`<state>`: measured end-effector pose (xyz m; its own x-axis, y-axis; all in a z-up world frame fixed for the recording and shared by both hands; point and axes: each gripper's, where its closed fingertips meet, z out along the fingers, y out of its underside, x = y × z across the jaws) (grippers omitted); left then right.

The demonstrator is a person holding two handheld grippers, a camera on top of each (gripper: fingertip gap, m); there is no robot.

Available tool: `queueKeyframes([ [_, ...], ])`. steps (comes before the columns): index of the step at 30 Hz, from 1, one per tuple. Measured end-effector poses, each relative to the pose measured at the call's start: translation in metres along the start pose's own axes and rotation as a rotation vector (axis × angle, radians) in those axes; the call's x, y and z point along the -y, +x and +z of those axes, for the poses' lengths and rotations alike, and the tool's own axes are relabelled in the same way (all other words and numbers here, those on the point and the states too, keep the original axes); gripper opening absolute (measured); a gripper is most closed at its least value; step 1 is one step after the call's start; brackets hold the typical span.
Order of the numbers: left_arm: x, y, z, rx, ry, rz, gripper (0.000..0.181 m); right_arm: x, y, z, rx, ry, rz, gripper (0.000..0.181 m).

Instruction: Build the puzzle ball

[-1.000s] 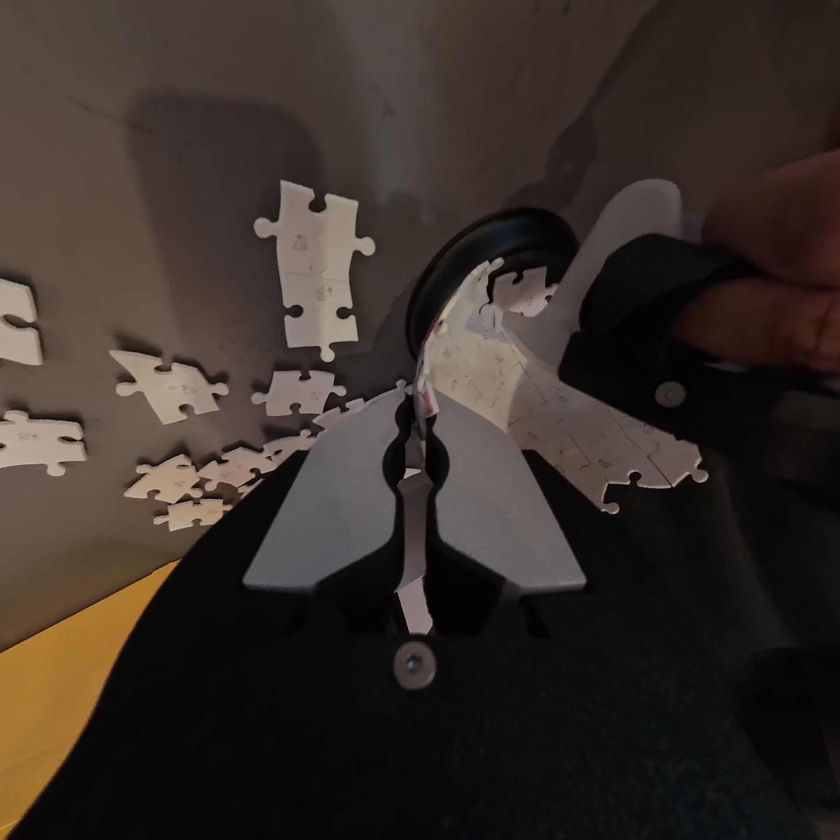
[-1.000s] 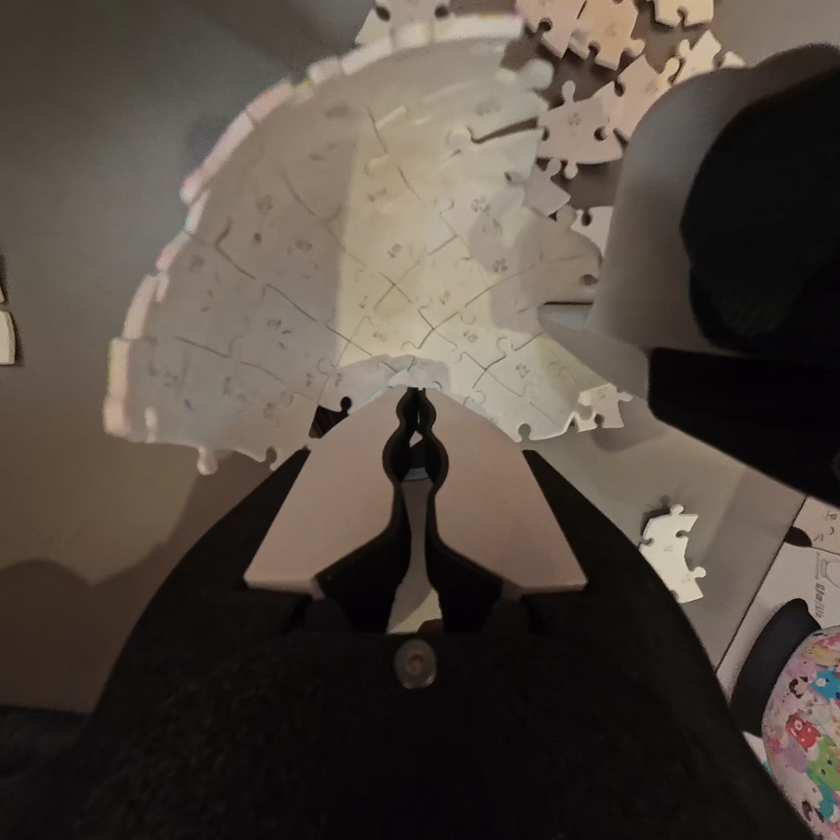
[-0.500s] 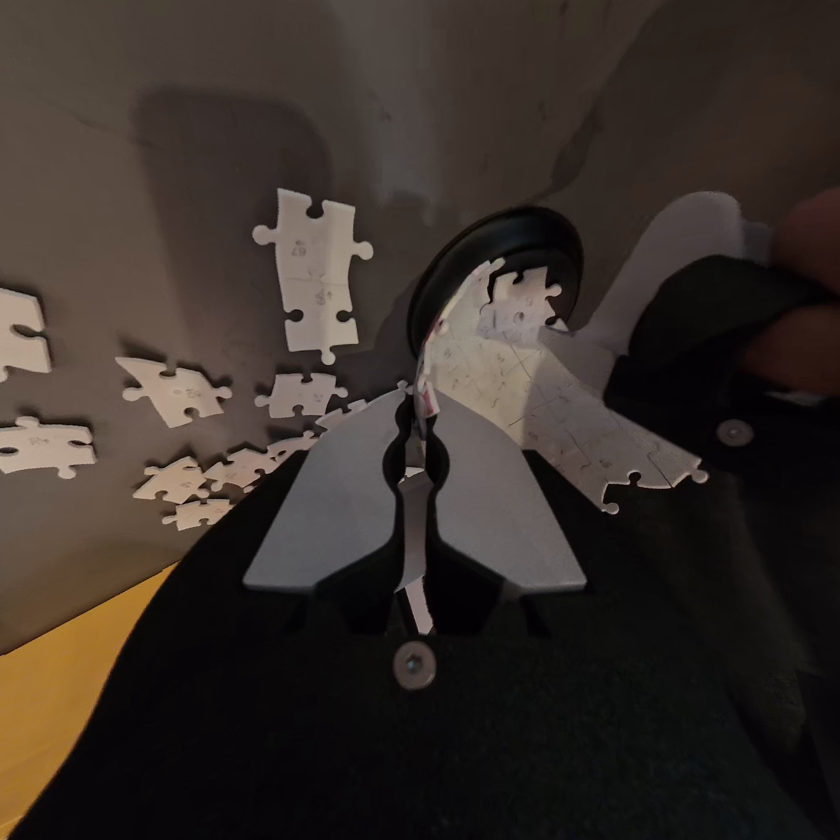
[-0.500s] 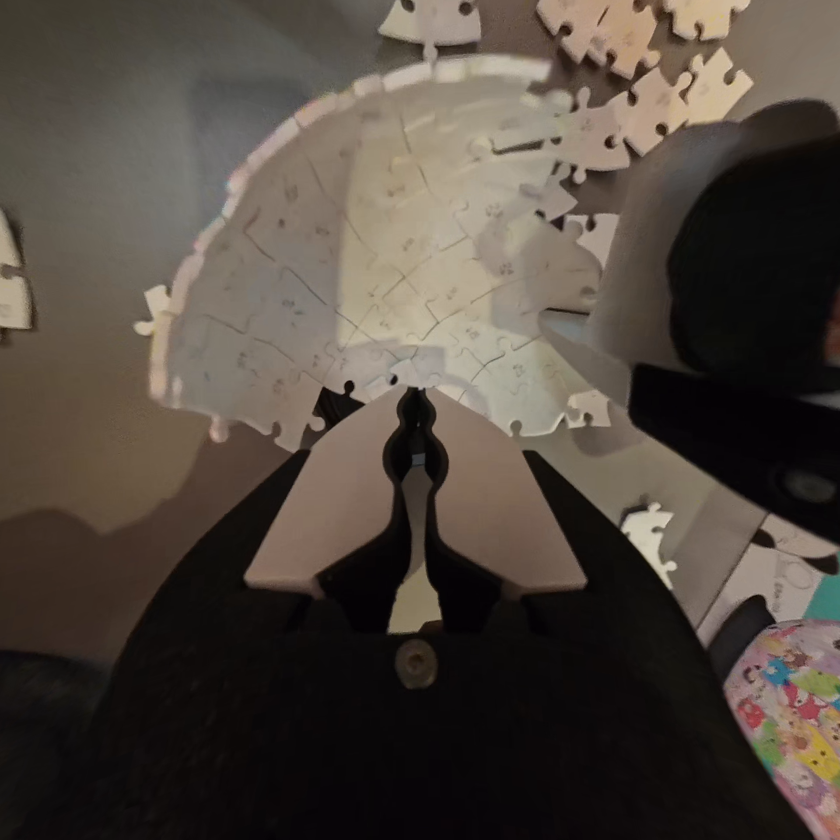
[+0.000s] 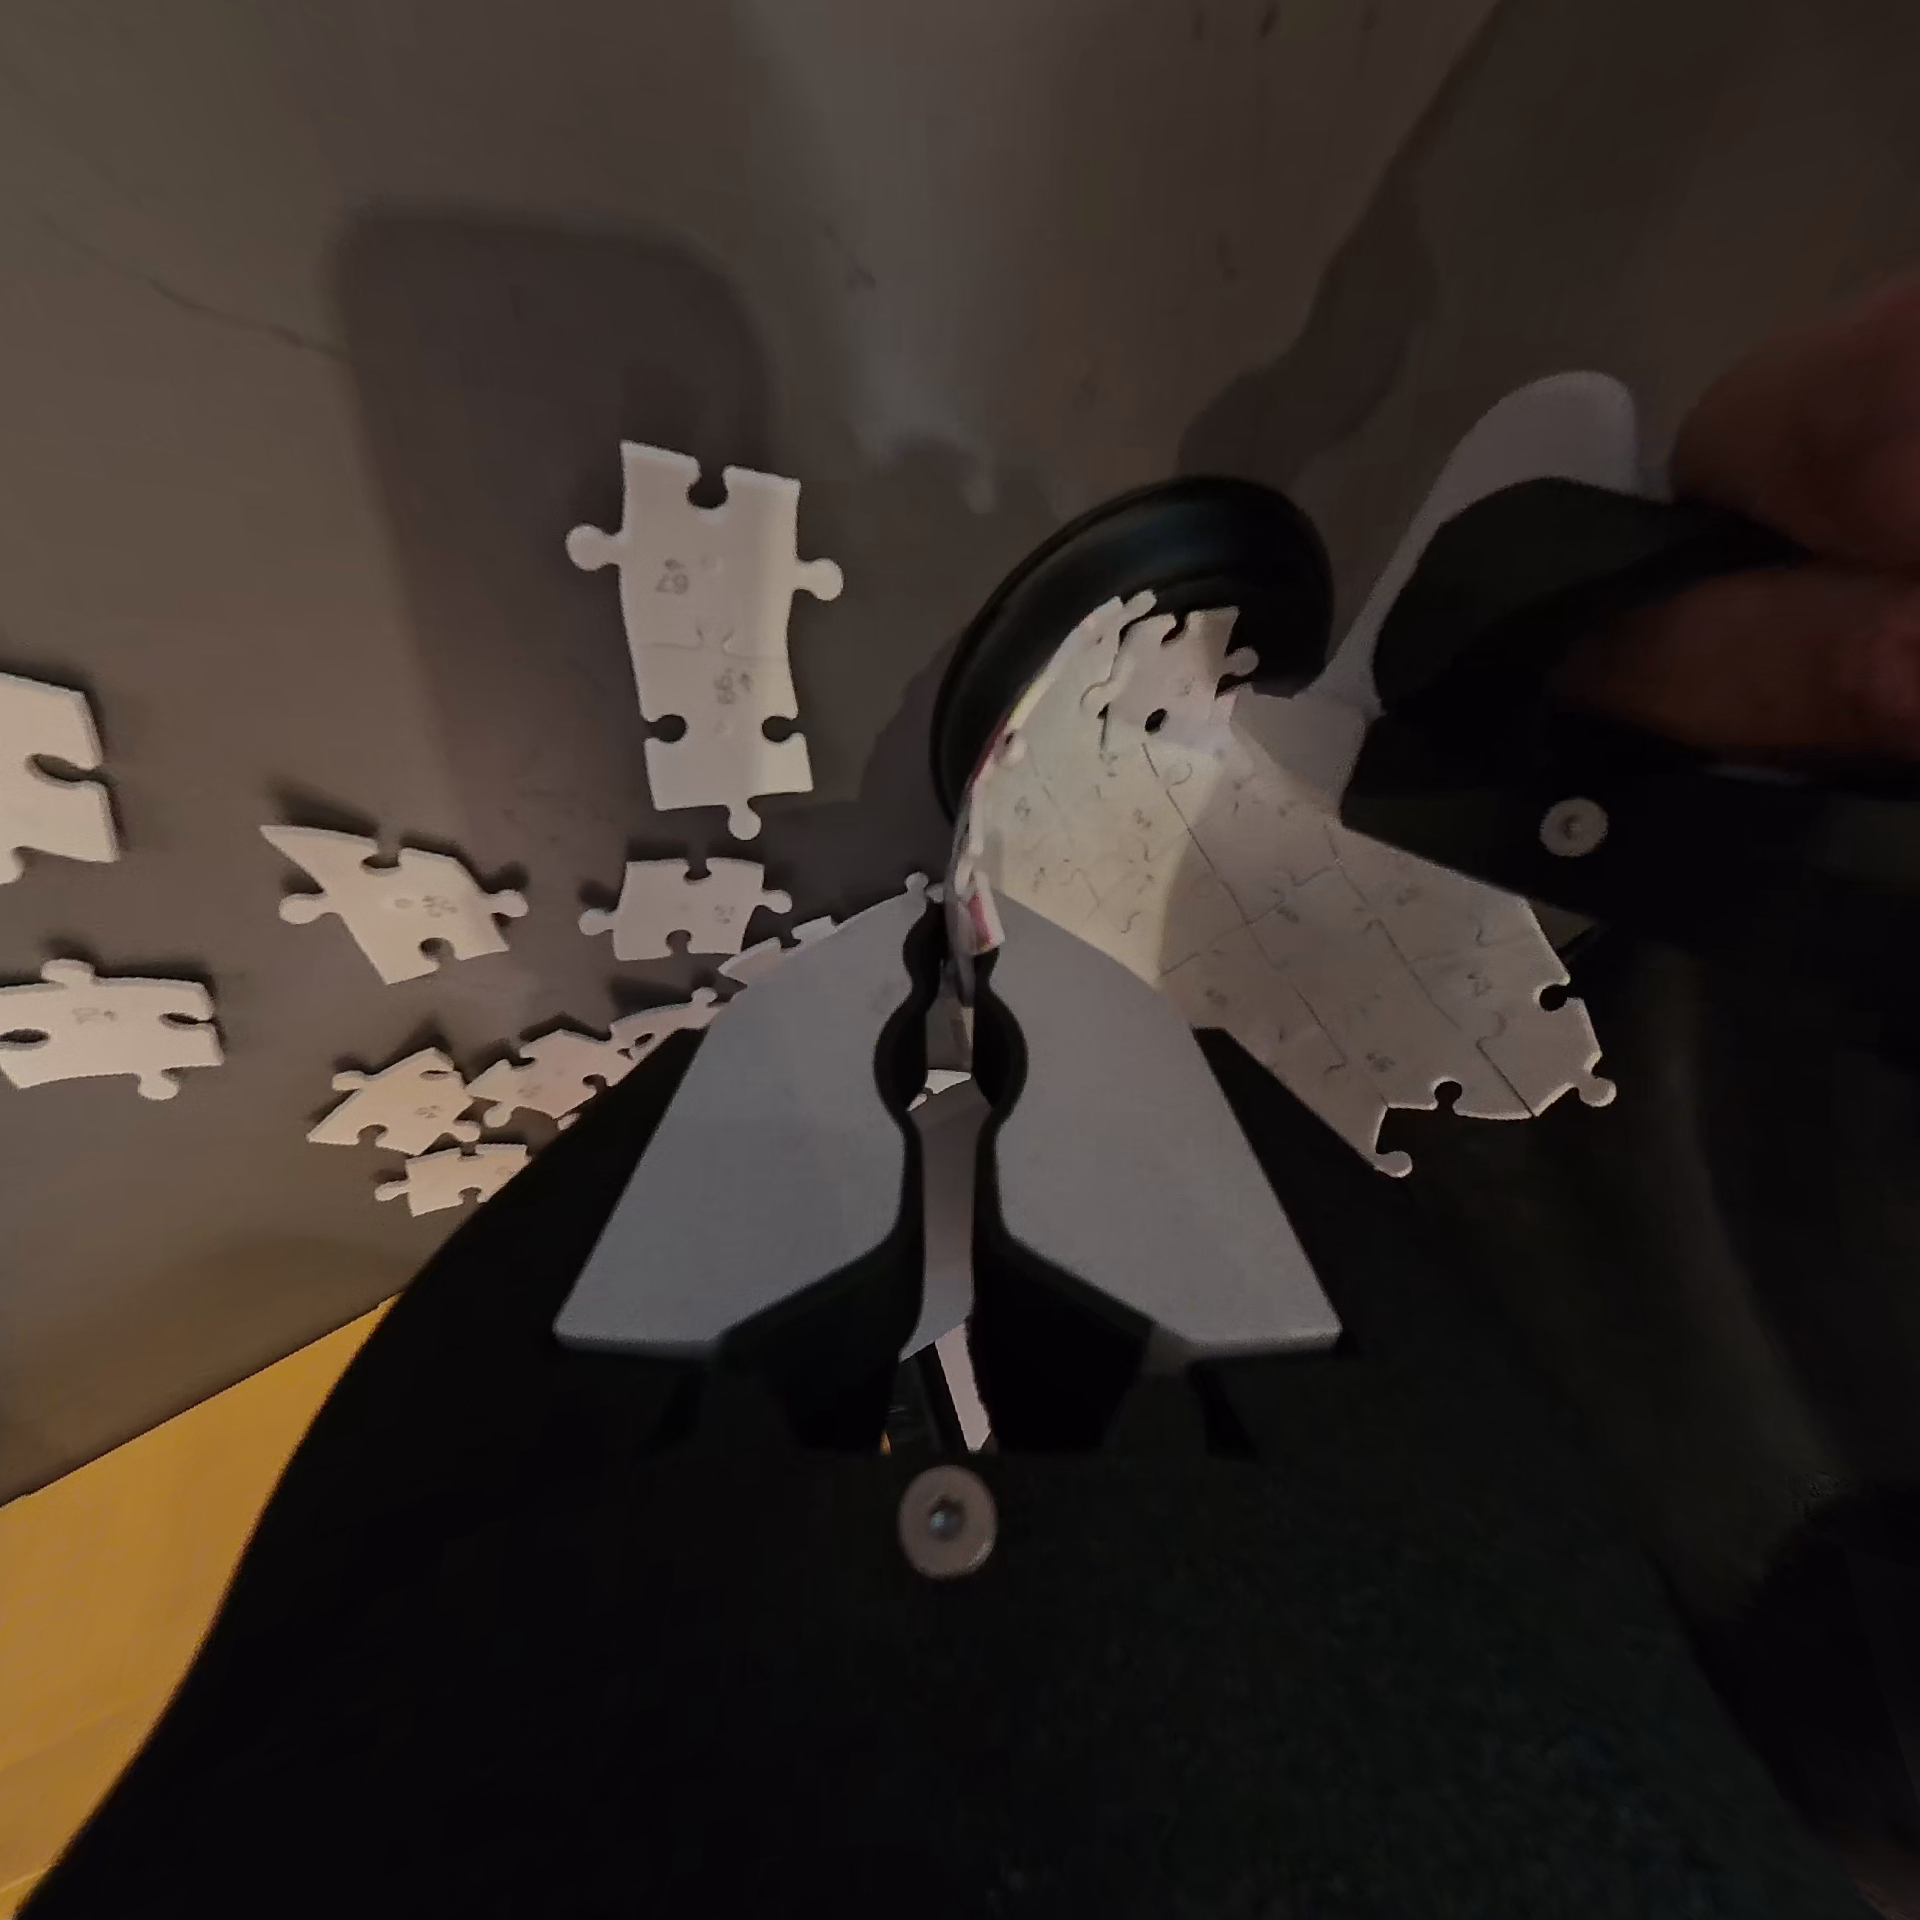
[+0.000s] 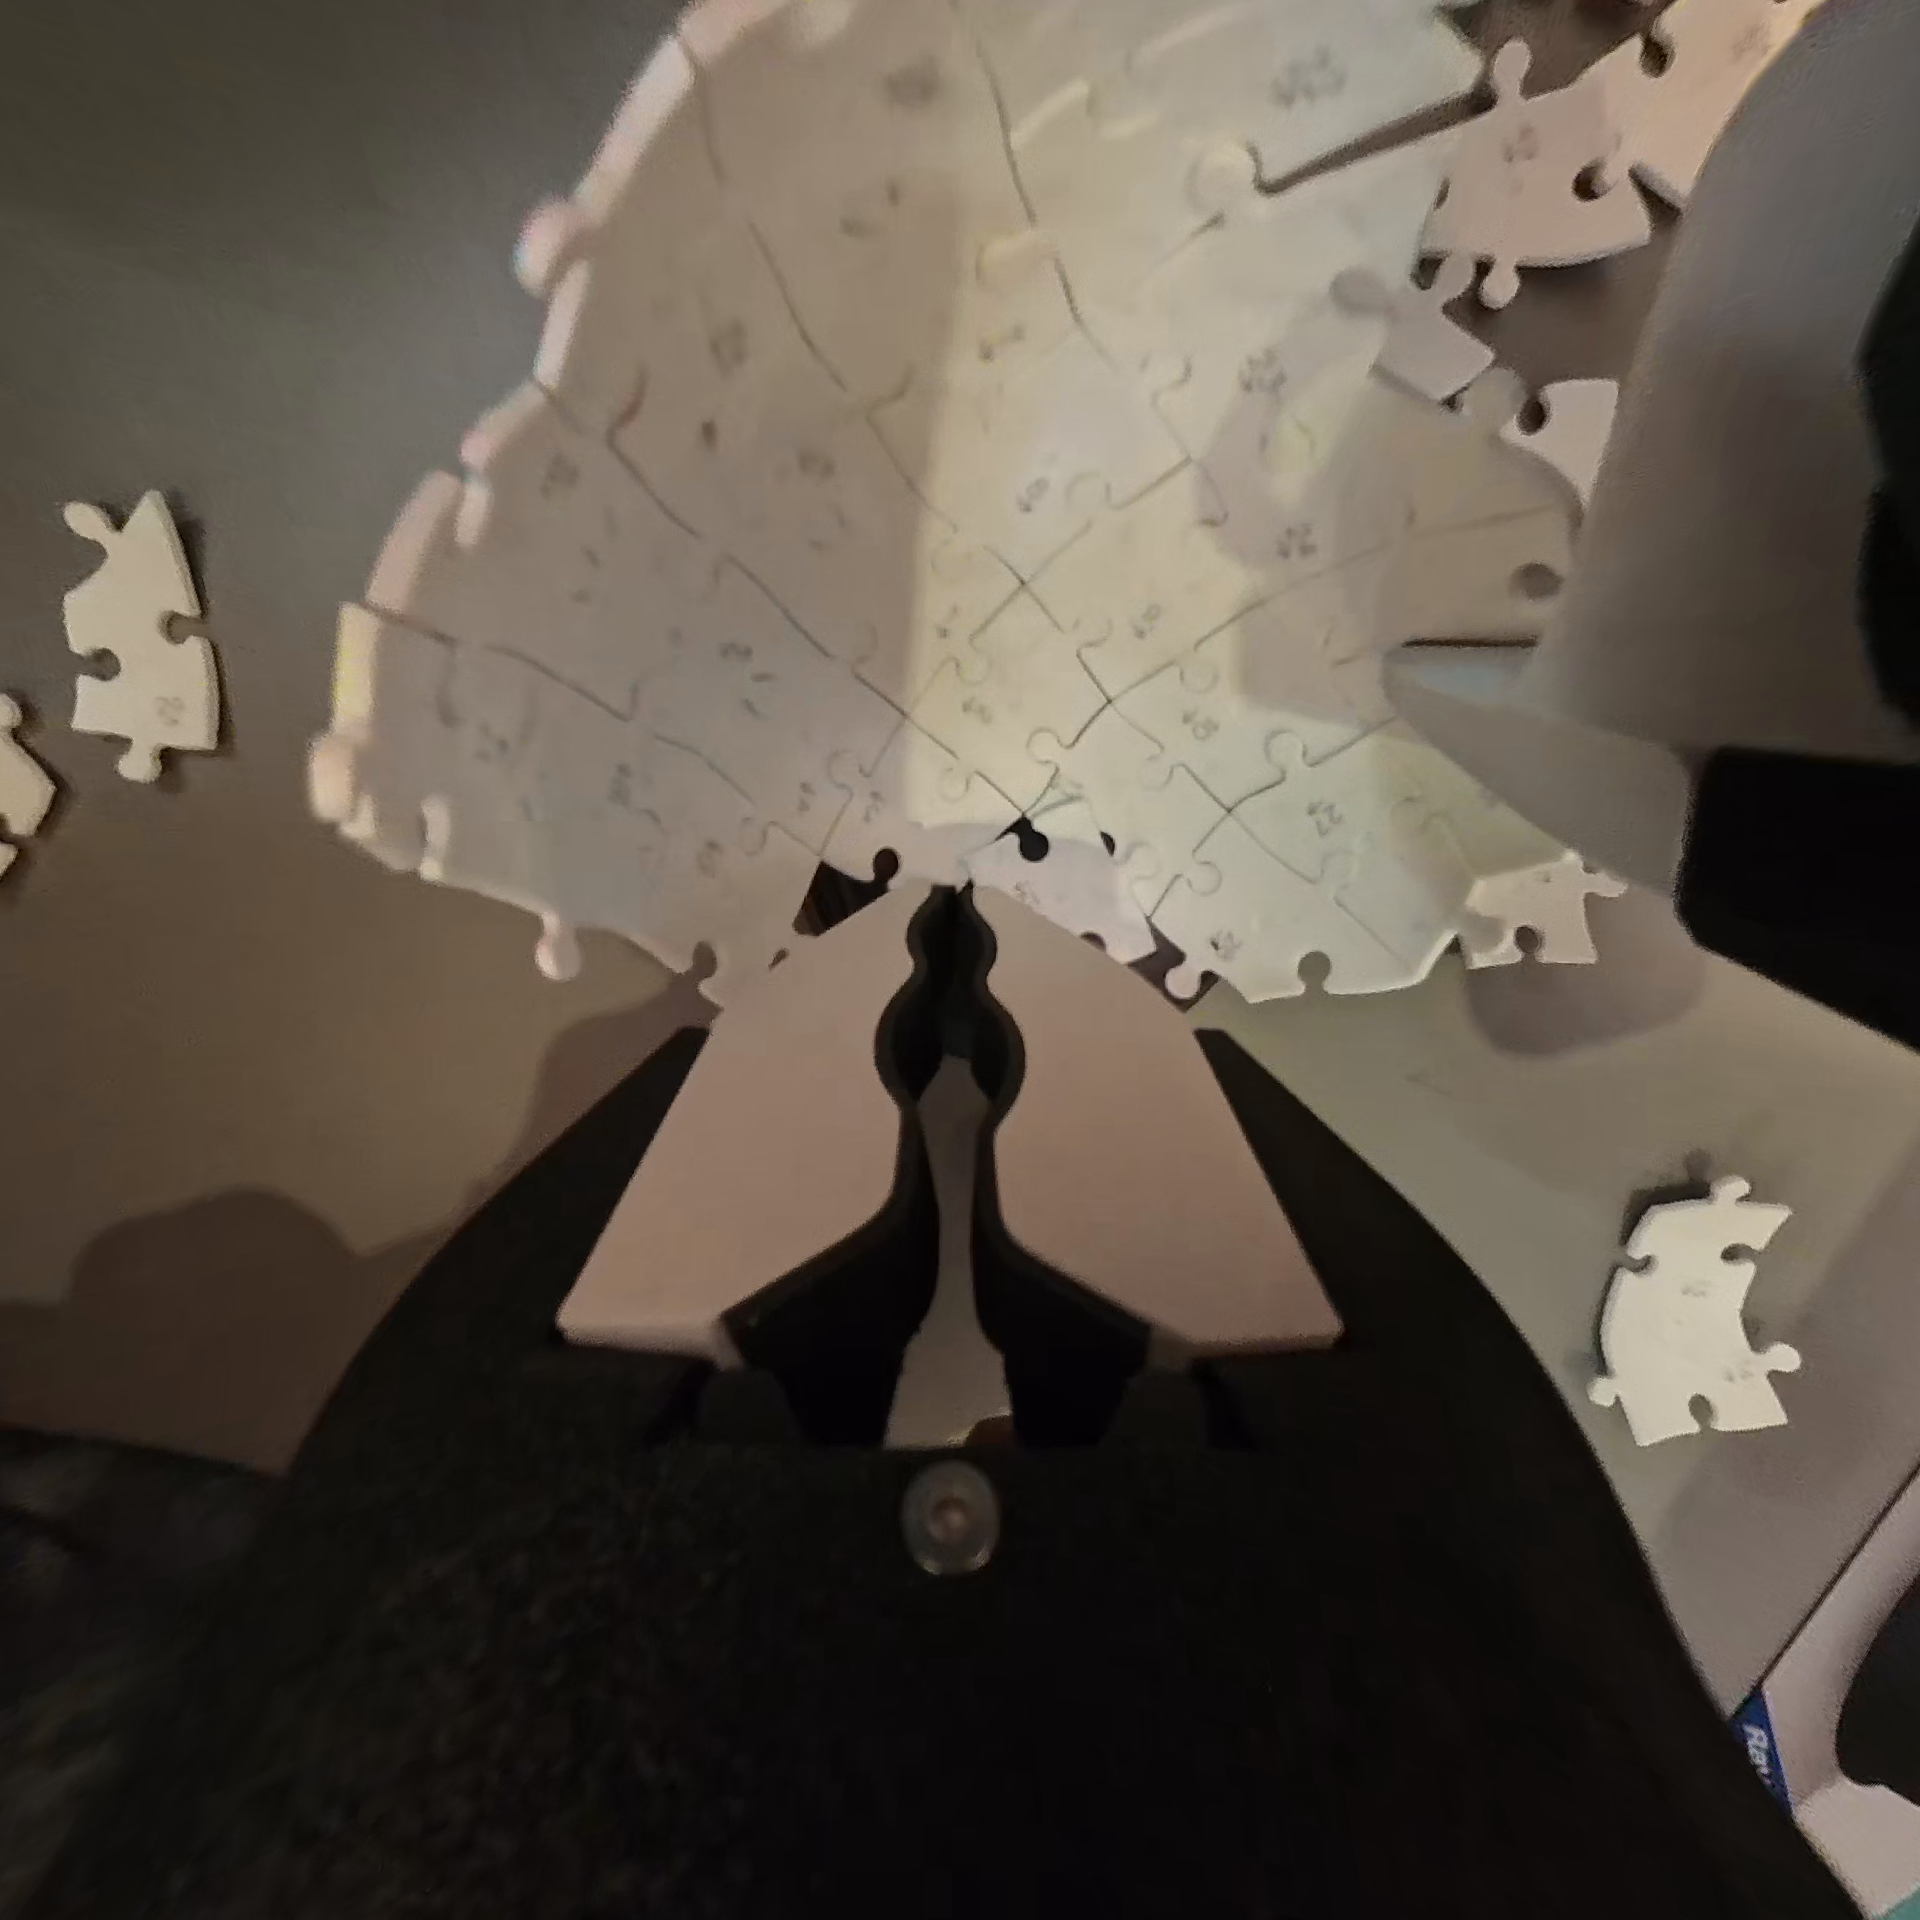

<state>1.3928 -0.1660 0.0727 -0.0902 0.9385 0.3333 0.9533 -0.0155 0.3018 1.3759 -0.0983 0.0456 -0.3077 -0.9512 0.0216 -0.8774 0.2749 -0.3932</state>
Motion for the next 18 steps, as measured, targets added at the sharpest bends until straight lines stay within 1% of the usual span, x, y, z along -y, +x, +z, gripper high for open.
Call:
queueKeyframes([
  [5, 0.000, 0.000, 0.000, 0.002, -0.004, 0.004, 0.002, 0.011, 0.007, -0.007, -0.044, 0.046, -0.027, 0.000],
  [7, 0.000, 0.000, -0.001, 0.008, -0.010, 0.011, 0.002, 0.017, 0.008, -0.002, -0.068, 0.062, -0.091, 0.000],
  [9, 0.001, 0.000, -0.001, 0.015, -0.013, 0.015, 0.002, 0.016, 0.008, 0.006, -0.078, 0.042, -0.131, 0.000],
  [11, 0.001, 0.000, -0.001, 0.021, -0.015, 0.019, 0.002, 0.012, 0.008, 0.009, -0.065, 0.022, -0.117, 0.000],
  [16, 0.001, -0.001, -0.002, 0.024, -0.012, 0.025, 0.002, 0.000, 0.004, 0.001, -0.016, -0.021, -0.046, 0.000],
  [18, 0.002, -0.001, -0.002, 0.024, -0.010, 0.023, 0.002, 0.004, 0.008, -0.006, -0.050, 0.014, -0.059, 0.000],
])
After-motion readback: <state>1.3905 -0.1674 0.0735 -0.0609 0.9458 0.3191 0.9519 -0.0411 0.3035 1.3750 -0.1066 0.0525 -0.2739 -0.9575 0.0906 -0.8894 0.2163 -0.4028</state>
